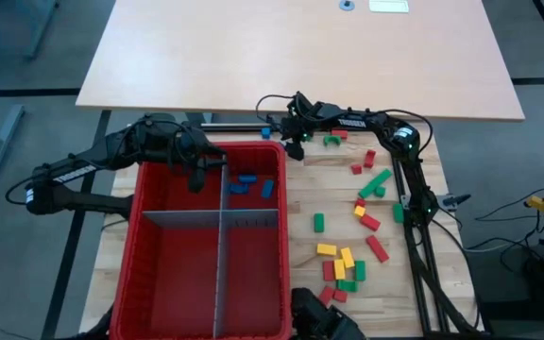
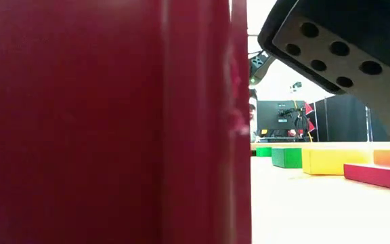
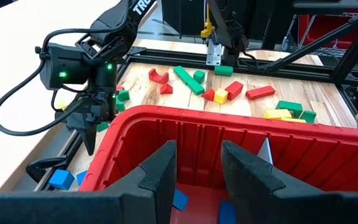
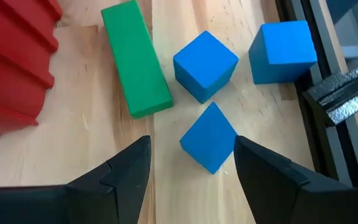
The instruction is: Sort blocks
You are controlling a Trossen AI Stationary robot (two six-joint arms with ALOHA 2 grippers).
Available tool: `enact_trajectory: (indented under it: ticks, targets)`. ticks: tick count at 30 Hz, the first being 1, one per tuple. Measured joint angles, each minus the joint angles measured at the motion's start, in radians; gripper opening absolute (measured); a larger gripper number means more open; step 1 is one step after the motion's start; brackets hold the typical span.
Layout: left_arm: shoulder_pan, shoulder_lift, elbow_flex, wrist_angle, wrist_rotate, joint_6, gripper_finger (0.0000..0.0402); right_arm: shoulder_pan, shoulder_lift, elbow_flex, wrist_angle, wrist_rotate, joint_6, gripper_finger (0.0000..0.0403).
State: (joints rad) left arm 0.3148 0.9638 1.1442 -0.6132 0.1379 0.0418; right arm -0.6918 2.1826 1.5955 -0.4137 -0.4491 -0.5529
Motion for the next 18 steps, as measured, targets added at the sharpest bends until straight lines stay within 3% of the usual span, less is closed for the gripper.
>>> enact_trajectory:
  ticks: [8, 18]
  targets:
    - [0.000, 0.000, 0.000, 0.000, 0.000, 0.000, 0.0114, 0.000, 0.000, 0.000, -0.005, -0.003, -0.094, 0.0192]
    - [0.000, 0.000, 0.000, 0.000, -0.039, -0.001, 0.0114, -0.003, -0.008, 0.000, -0.011, 0.005, -0.011, 0.0150]
